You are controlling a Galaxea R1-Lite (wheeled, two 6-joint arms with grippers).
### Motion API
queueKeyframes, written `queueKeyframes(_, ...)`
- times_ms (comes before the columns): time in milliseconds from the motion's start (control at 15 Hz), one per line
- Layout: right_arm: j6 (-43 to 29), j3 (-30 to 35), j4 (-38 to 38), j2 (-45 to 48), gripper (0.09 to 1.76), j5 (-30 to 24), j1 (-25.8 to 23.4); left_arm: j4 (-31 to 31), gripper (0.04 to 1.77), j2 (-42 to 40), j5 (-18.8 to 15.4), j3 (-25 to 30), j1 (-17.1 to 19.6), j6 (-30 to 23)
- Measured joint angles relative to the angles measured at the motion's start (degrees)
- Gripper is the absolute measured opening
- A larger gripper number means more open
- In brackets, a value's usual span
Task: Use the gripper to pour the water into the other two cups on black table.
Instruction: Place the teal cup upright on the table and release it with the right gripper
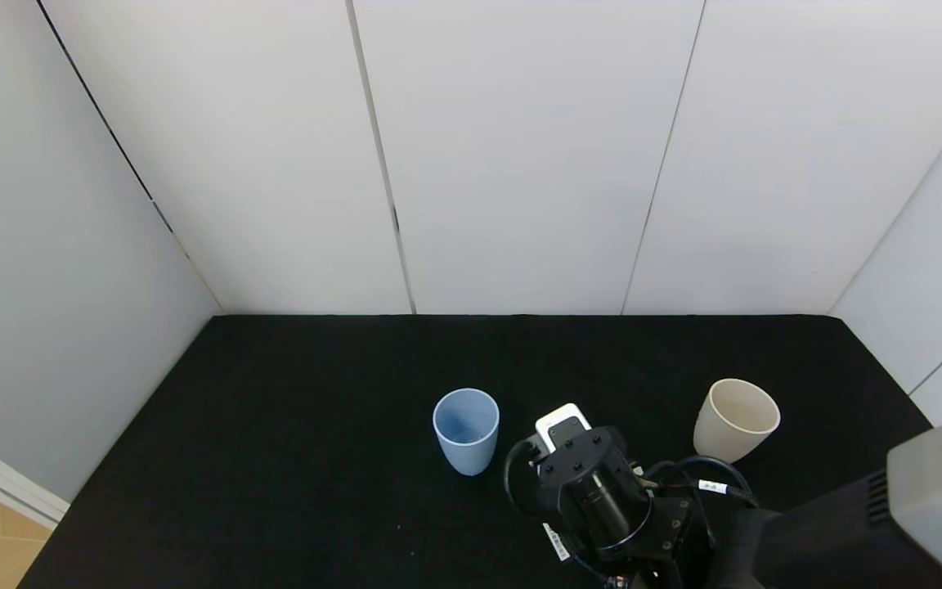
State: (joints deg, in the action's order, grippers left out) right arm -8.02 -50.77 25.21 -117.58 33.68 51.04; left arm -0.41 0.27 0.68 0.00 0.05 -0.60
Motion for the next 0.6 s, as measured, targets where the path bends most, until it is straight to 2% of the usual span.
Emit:
queueKeyframes(200, 0.0, 0.5, 1.1, -0.3, 1.18, 0.0, -0.2, 0.0, 1.72, 0.0, 0.0, 0.0, 0.0, 0.0)
queueKeyframes(600, -0.1, 1.1, 1.5, -0.4, 1.46, 0.0, -0.3, 0.0, 1.72, 0.0, 0.0, 0.0, 0.0, 0.0)
